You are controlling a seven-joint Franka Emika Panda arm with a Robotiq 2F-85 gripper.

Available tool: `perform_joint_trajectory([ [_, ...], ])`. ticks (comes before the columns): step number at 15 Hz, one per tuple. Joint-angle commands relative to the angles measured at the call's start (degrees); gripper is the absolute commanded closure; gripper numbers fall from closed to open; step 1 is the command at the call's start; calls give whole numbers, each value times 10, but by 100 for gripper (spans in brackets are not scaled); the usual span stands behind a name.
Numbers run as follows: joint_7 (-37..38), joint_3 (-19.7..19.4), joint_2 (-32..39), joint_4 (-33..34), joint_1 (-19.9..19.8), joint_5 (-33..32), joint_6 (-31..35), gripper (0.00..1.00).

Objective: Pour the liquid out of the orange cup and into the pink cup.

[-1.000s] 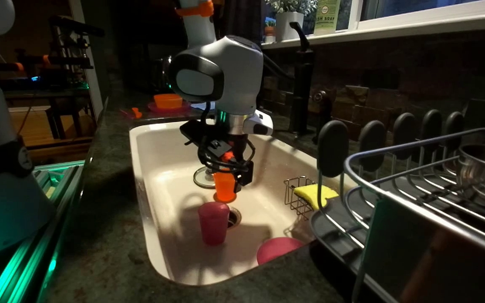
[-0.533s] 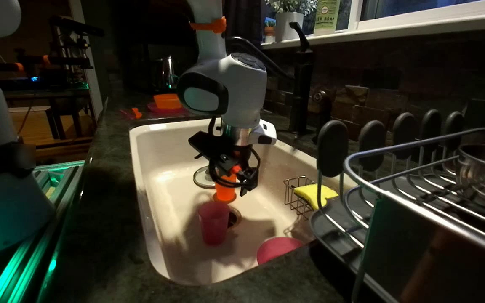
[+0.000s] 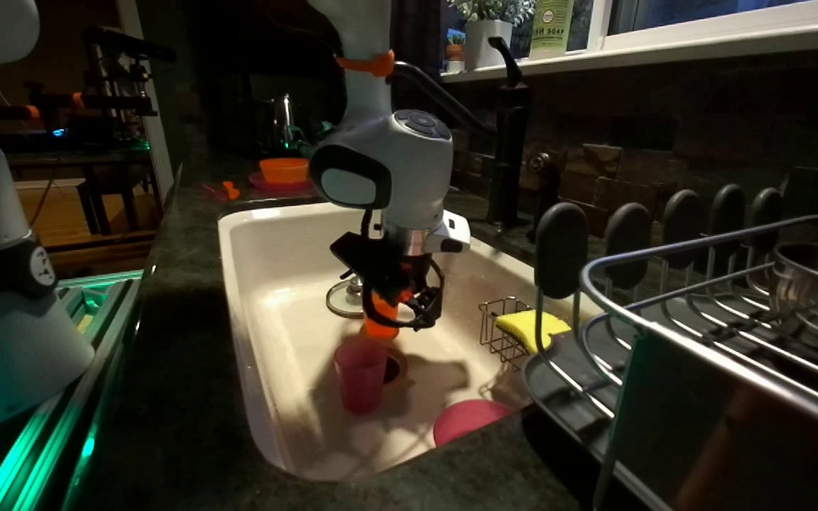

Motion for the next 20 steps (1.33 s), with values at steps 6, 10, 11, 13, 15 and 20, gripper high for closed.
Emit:
perform_joint_trajectory([
  [6, 3, 2, 50, 33, 11, 1, 16, 19],
  [10, 3, 3, 59, 42, 14, 2, 16, 53],
  [11, 4, 3, 61, 45, 16, 2, 15, 60],
  [13, 79, 10, 72, 43, -1, -91, 21, 75],
  [15, 130, 7, 78, 46, -1, -148, 21, 91],
  [20, 228, 4, 74, 45, -4, -252, 24, 99],
])
